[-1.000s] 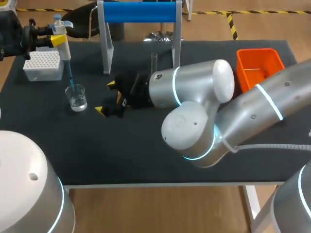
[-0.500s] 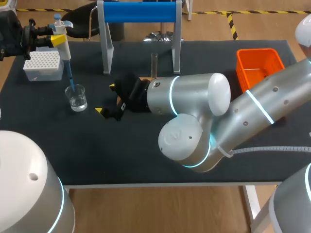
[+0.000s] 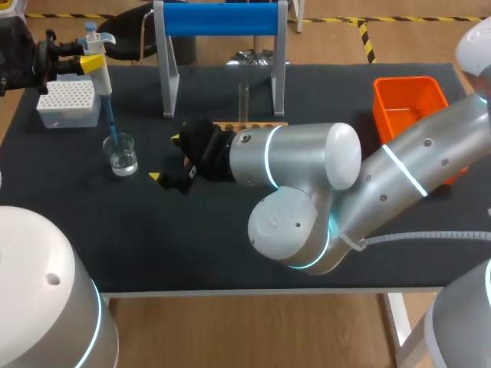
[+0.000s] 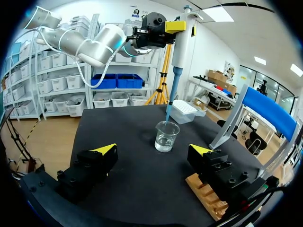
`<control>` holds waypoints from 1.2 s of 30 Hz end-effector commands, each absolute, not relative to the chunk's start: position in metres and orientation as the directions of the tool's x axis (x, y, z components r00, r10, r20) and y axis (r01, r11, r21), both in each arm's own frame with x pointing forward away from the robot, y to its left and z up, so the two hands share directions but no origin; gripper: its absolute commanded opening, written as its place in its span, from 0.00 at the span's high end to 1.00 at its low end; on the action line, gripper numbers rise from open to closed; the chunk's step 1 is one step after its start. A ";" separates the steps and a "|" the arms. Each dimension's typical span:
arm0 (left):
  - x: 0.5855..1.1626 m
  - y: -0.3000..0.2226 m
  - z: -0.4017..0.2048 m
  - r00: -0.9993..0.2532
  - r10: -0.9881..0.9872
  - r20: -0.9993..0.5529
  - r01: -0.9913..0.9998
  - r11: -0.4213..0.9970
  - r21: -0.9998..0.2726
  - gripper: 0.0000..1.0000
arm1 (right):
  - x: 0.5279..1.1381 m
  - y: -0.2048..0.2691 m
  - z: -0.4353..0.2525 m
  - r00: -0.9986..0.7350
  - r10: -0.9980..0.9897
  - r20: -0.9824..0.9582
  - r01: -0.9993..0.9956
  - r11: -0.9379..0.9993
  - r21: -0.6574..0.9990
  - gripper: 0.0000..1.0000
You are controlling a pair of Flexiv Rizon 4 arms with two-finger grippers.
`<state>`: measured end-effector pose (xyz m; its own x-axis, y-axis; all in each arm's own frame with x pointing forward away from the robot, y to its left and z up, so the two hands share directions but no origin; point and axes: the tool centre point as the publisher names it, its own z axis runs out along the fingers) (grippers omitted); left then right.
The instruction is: Invert the test tube, pick up the pipette, mount the tip to pipette, aspirate from beaker and dispense into the tube, eject the tip, return the pipette, and cap with the stopper.
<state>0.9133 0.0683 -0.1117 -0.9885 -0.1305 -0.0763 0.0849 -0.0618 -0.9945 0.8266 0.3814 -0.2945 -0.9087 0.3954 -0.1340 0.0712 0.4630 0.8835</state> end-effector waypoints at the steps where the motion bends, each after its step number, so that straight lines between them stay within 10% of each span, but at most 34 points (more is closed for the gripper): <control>1: 0.914 0.069 -0.112 -0.989 -0.128 -0.077 0.086 -0.063 -0.994 1.00 | 0.826 0.382 -0.295 -0.907 0.398 -0.135 0.072 0.463 0.883 0.00; 36: 0.932 0.068 -0.136 -0.988 -0.117 -0.097 0.103 -0.045 -0.994 1.00 | 0.826 0.382 -0.295 -0.907 0.398 -0.135 0.072 0.463 0.883 0.00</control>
<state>0.9269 0.0665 -0.1307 -0.9874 -0.1285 -0.0925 0.0972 -0.0310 -0.9948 0.8265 0.3814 -0.2945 -0.9086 0.3956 -0.1341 0.0711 0.4628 0.8836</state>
